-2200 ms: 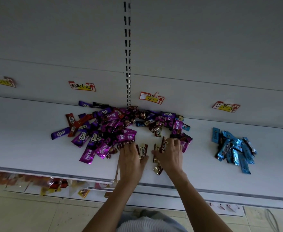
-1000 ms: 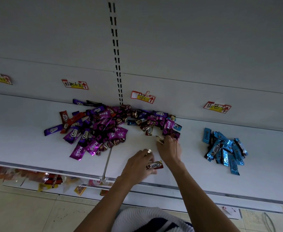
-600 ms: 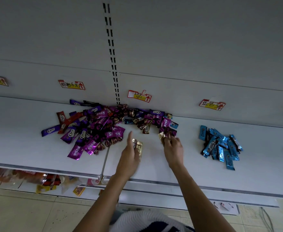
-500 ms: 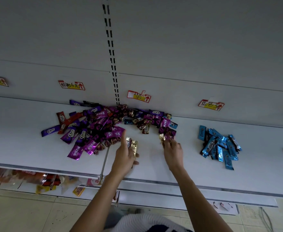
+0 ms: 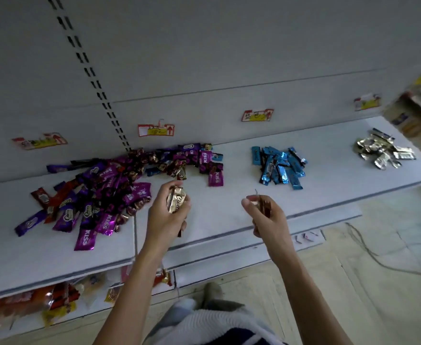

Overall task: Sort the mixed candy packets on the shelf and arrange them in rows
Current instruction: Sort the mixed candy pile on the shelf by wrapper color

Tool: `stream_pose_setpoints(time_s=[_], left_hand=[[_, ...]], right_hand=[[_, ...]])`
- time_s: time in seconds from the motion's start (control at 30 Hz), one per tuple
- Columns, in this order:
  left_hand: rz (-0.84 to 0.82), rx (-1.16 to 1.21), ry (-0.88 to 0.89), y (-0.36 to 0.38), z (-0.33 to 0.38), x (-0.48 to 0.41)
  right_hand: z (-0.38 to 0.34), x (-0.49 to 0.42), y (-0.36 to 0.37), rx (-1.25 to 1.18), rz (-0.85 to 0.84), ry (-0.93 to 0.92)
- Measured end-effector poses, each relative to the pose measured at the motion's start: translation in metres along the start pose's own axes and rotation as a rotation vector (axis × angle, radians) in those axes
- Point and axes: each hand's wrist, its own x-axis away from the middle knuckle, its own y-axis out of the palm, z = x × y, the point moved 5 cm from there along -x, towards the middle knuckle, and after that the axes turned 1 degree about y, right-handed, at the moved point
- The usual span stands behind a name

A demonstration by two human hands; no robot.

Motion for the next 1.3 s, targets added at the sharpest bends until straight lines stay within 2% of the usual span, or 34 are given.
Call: stream_pose_setpoints(time_s=[0.1, 0.37, 0.5, 0.73, 0.97, 1.1, 1.3], left_hand=[[-0.148, -0.056, 0.054, 0.028, 0.011, 0.006], [-0.439, -0.137, 0.105, 0.131, 0.018, 0.038], [-0.563, -0.202, 0.093, 0.197, 0.006, 0.049], [-0.644, -0.261, 0.142, 0.323, 0.005, 0.074], [-0.623, -0.245, 0.106, 0.395, 0.006, 0.069], [-0.532, -0.277, 0.134, 0.432, 0.010, 0.037], [-0.422, -0.243, 0.067, 0.491, 0.024, -0.021]], right_hand=[[0.005, 0.032, -0.036, 0.060, 0.166, -0.045], [0.030, 0.096, -0.131, -0.070, 0.524, 0.000], [0.049, 0.106, -0.181, -0.104, 0.605, 0.026], [0.079, 0.103, -0.304, -0.063, 0.702, 0.013], [0.087, 0.074, -0.380, -0.134, 0.708, -0.006], [0.087, 0.023, -0.417, -0.104, 0.697, 0.020], [0.066, -0.068, -0.467, -0.078, 0.600, 0.002]])
